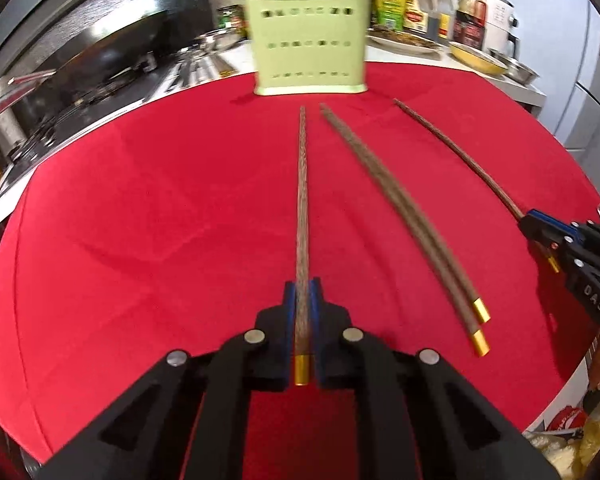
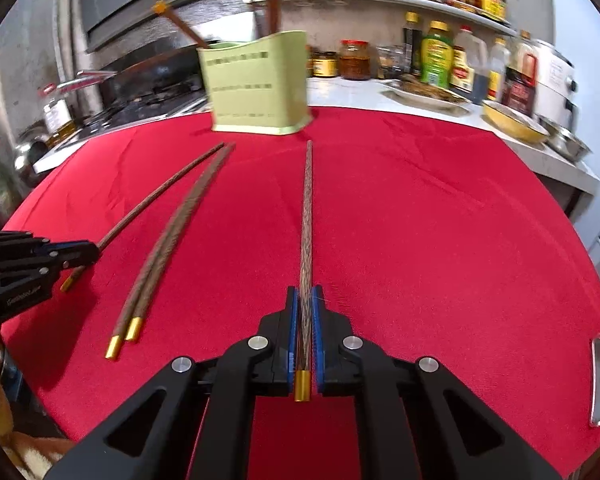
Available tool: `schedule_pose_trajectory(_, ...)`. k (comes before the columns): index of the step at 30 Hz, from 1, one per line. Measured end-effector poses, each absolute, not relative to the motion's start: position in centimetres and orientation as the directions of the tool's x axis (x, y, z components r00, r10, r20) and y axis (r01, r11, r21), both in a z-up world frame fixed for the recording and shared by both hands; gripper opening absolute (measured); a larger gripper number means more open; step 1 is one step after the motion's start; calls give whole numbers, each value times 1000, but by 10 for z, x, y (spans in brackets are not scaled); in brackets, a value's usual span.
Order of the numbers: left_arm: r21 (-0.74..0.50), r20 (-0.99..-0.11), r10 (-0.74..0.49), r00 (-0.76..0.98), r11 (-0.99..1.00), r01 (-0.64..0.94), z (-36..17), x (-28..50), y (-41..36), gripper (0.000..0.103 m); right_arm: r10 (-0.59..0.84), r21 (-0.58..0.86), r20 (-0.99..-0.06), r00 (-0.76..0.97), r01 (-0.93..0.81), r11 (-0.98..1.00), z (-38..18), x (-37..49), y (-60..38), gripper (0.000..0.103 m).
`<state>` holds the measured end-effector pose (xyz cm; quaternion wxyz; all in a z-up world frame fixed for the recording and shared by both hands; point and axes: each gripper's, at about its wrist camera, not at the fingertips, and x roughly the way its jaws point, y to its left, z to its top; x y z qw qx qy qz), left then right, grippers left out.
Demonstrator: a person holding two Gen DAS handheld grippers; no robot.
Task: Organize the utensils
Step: 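Hold both chopsticks on the cloth and adjust the grips near their gold tips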
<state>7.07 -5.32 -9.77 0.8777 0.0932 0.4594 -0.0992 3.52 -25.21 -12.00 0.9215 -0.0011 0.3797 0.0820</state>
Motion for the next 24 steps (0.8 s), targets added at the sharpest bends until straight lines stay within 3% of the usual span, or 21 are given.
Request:
schedule_pose_trajectory(6, 56, -829, -64, 555, 979, 195, -96, 59, -31, 7, 145, 37, -709, 690, -168, 985, -118, 31, -241, 7)
schedule_pose_trajectory(10, 12, -818, -110, 565, 978, 208, -92, 56, -26, 7, 183, 92, -698, 692, -167, 982, -115, 29, -248, 9)
schedule_pose_trajectory(13, -4, -802, -130, 583, 977, 213, -85, 53, -23, 8, 176, 84, -691, 701, -164, 983, -112, 22, -250, 22)
schedule_pose_trajectory(14, -6, -799, -134, 586, 977, 215, -84, 52, -22, 11, 176, 83, -689, 703, -165, 983, -111, 19, -251, 32)
schedule_pose_trajectory(15, -3, -795, -131, 593, 977, 211, -83, 51, -21, 17, 177, 83, -688, 704, -166, 983, -112, 15, -251, 35)
schedule_pose_trajectory(19, -16, -793, -133, 594, 980, 198, -84, 52, -15, 20, 182, 84, -676, 714, -171, 982, -117, 4, -248, 32)
schedule_pose_trajectory(21, -20, -796, -131, 591, 982, 190, -86, 53, -12, 20, 176, 72, -673, 718, -173, 982, -121, 2, -244, 21)
schedule_pose_trajectory(24, -27, -798, -139, 586, 980, 195, -86, 52, -12, 20, 155, 40, -670, 726, -173, 984, -122, 3, -239, 19)
